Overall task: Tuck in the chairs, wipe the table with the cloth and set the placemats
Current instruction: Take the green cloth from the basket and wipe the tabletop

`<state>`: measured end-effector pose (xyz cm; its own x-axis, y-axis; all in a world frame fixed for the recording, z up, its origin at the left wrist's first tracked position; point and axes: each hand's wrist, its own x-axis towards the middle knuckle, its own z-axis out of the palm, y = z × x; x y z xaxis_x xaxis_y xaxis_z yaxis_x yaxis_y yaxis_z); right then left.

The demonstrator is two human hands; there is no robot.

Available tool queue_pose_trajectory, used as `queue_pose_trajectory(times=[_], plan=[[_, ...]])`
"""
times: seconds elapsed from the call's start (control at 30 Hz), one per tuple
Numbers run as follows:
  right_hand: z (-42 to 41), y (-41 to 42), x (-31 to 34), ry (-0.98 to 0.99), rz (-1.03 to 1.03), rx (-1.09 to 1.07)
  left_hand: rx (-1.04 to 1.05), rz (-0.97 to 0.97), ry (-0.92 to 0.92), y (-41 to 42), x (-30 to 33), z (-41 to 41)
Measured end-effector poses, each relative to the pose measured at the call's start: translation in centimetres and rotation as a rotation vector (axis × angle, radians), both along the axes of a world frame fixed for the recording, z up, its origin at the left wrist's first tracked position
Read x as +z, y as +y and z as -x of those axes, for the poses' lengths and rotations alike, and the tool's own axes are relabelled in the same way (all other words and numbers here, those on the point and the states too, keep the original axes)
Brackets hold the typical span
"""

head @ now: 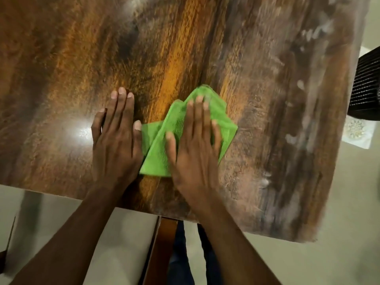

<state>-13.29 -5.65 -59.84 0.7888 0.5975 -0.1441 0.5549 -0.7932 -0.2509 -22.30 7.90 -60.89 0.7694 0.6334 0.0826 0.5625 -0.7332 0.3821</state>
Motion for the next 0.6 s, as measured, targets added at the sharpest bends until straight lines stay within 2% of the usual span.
queue_pose_trajectory(times=[0.07, 0.13, 0.37, 0.6], plan=[[-3.1, 1.6, -0.3, -0.023, -0.034, -0.099, -0.001, -0.012, 0.003, -0.1, -0.1, 0.0], [-4.2, 2.4, -0.3, -0.076, 0.018, -0.153, -0.008, -0.012, 0.003, -0.1, -0.2, 0.1], [5.5, -3.9, 1.2, 0.023, 0.158, -0.021, -0.044, 0.001, 0.009, -0.1, -0.1, 0.1], [4.6, -9.0, 0.6, 0.012, 0.142, -0.018, -0.031, -0.088, 0.04, -0.4, -0.2, 0.3]])
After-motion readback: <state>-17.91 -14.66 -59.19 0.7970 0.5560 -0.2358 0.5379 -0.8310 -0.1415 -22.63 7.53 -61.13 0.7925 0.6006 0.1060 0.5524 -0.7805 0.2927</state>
